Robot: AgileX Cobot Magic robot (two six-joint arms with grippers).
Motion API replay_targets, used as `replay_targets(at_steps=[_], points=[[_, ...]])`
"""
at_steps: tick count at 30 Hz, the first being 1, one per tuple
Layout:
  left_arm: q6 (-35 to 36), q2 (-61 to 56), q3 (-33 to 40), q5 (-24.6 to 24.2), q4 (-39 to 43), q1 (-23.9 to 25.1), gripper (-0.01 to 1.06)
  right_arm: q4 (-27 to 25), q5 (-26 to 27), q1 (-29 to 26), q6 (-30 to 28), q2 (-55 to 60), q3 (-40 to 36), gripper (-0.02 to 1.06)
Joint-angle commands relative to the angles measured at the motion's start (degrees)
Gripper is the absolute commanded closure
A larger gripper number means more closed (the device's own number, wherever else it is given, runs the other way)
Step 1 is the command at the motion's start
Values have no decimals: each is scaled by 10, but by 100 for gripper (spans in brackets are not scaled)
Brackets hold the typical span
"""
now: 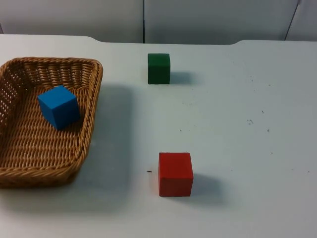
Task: Pick up the basket with the left hand and place the blue cube into the basket with the right hand.
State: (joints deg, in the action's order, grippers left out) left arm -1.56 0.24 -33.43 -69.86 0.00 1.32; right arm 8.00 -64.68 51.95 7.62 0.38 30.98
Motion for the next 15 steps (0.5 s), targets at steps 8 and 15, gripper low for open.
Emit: replay_targets(at_steps=[8, 15], points=[[1, -2, 12, -1, 3, -3, 29, -5, -1, 1, -26, -4, -1, 22], [0, -2, 11, -1, 3, -3, 29, 9, 18, 1, -25, -4, -1, 22]])
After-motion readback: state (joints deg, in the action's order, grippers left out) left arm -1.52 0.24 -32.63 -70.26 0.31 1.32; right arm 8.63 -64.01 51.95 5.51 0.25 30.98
